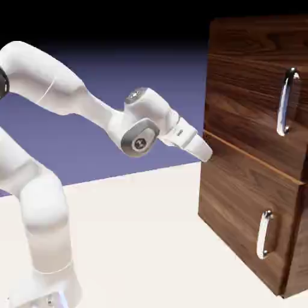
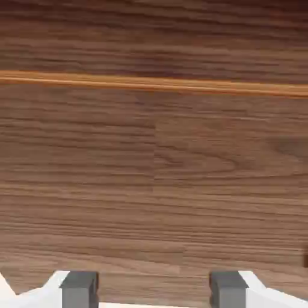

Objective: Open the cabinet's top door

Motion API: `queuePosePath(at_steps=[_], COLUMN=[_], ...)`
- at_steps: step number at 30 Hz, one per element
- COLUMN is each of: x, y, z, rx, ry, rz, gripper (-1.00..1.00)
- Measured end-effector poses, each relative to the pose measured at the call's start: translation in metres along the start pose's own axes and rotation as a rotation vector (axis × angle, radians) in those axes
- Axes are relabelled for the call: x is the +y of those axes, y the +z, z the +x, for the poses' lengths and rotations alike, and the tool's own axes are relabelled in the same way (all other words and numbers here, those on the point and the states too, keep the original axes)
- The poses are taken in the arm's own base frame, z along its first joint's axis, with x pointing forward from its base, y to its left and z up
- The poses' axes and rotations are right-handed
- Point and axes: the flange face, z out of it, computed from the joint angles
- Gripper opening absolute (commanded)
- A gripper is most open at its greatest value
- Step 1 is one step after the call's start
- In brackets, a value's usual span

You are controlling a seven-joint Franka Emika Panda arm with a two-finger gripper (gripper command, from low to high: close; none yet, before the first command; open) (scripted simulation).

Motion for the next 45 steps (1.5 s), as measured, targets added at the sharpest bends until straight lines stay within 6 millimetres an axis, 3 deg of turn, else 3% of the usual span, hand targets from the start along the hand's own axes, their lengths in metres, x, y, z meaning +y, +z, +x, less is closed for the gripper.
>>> queuePosePath(at_steps=[11,22,34,45], x=[-0.048,-0.065,-0.049,-0.010], y=[-0.051,-0.096,-0.123,-0.120], z=[0.037,0.071,0.108,0.146], rx=[0.140,0.266,0.377,0.451], ry=[-0.027,-0.033,-0.022,-0.002], rz=[0.157,0.304,0.434,0.509], gripper=[0.00,0.00,0.00,0.00])
